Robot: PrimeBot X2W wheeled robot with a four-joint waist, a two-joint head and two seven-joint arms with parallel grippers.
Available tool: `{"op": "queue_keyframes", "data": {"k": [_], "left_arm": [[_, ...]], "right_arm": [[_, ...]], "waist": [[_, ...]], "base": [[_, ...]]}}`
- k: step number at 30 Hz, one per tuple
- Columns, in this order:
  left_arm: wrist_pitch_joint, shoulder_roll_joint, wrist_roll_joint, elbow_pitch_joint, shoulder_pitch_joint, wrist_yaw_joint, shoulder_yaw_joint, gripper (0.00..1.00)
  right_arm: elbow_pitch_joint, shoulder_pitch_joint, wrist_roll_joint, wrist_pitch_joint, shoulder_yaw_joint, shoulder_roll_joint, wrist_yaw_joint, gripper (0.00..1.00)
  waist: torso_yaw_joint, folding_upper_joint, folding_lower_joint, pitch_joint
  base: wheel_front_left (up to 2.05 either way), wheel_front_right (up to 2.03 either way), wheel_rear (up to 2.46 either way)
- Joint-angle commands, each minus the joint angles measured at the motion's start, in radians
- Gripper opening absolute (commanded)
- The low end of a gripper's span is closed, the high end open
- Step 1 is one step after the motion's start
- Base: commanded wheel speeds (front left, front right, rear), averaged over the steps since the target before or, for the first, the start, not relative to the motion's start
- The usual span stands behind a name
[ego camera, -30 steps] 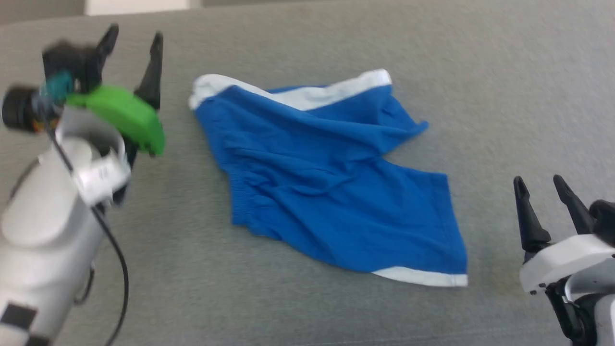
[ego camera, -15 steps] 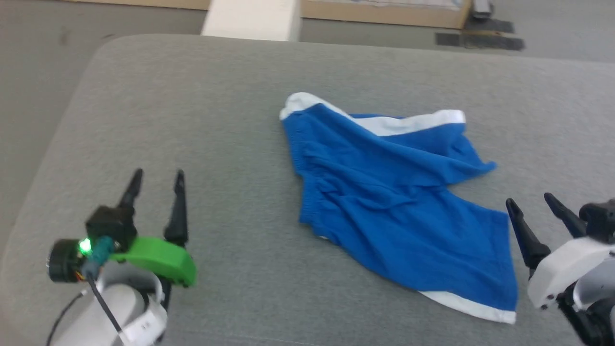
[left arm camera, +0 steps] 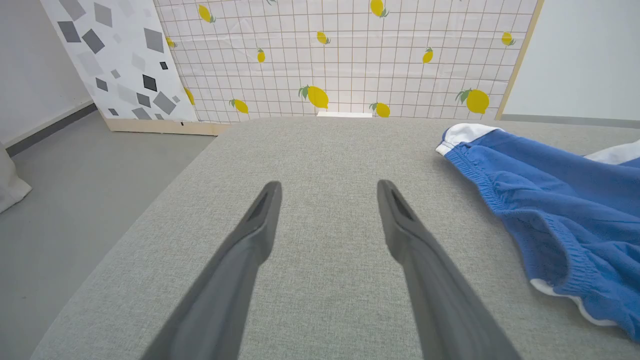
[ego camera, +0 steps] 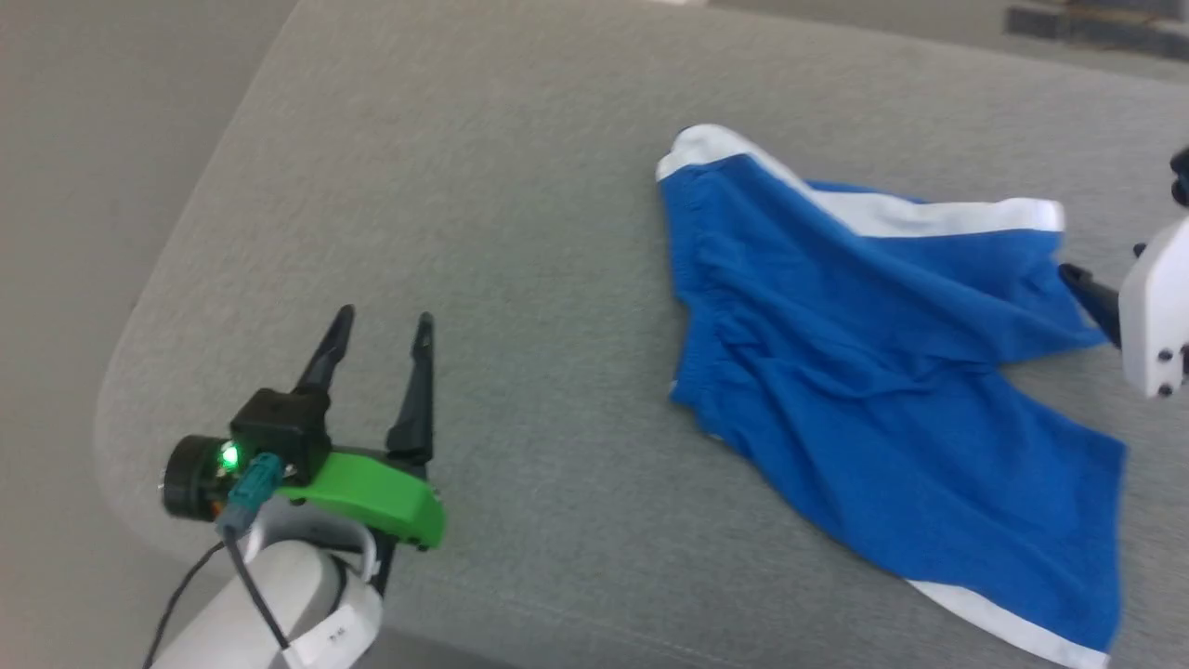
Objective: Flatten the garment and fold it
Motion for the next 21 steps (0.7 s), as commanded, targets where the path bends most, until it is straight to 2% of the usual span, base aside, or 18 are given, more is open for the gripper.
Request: {"op": "queue_keyframes", "data": {"k": [1,9,15,16,21], "left_arm": [[-0.008,-0.013,0.008,-0.002,-0.02,-0.006,-0.005,1.0],[-0.015,-0.071,0.016,0.021,-0.037,-0.016,-0.017,1.0],[-0.019,-0.09,0.022,0.037,-0.033,-0.024,-0.01,1.0],[-0.019,-0.092,0.023,0.04,-0.032,-0.026,-0.01,1.0],[-0.019,-0.094,0.025,0.056,-0.029,-0.034,-0.01,1.0]], "right_arm": [[0.027,-0.04,0.006,0.011,0.017,-0.008,-0.002,1.0],[0.226,-0.167,-0.017,0.009,0.095,-0.062,-0.002,1.0],[0.32,-0.176,-0.021,-0.049,0.146,-0.066,-0.002,1.0],[0.328,-0.177,-0.02,-0.065,0.15,-0.063,-0.002,0.0],[0.342,-0.184,-0.019,-0.208,0.156,-0.053,-0.002,0.0]], "waist": [[0.09,-0.0001,0.0,0.087],[0.173,-0.0001,0.0,0.143],[0.187,-0.0001,0.0,0.149],[0.185,-0.0001,0.0,0.147],[0.154,-0.0001,0.0,0.112]], "base": [[0.0,0.0,0.0],[0.0,0.0,0.0],[0.0,0.0,0.0],[0.0,0.0,0.0],[0.0,0.0,0.0]]}}
